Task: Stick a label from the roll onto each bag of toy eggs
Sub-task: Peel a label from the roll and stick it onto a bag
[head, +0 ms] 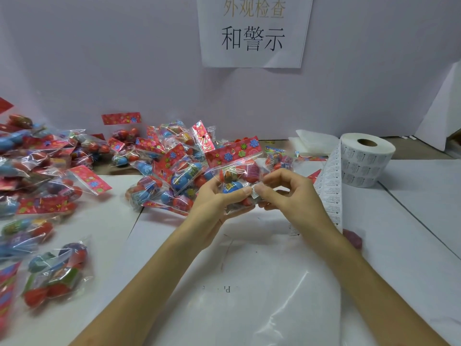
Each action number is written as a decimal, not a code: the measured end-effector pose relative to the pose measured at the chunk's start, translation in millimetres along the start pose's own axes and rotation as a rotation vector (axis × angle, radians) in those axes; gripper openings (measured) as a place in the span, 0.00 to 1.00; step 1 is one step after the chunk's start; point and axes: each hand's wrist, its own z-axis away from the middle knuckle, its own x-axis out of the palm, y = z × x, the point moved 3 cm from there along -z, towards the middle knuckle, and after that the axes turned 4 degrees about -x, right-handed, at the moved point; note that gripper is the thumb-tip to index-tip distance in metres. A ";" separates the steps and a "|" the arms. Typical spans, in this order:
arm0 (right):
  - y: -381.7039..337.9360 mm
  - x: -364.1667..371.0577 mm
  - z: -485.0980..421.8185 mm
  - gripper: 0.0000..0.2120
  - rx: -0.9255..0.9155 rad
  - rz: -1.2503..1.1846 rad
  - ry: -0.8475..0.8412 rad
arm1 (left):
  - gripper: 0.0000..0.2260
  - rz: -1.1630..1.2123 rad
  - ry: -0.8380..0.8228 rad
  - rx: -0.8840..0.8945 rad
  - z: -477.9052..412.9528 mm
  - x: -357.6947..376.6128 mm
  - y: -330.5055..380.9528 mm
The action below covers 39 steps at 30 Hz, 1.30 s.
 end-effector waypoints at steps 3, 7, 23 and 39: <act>-0.2 -0.4 -0.6 0.07 -0.012 0.007 -0.030 | 0.22 0.010 -0.001 -0.017 -0.6 -1.6 -2.0; -0.3 0.2 -1.0 0.15 -0.006 0.022 -0.107 | 0.17 0.025 0.020 -0.042 -2.4 -4.1 -3.3; 4.1 -2.4 -4.7 0.06 0.101 -0.228 0.026 | 0.28 0.046 -0.054 -0.020 1.9 2.6 0.4; 6.2 -8.1 -5.4 0.09 0.039 -0.176 0.038 | 0.30 0.060 -0.044 -0.093 0.9 4.5 1.1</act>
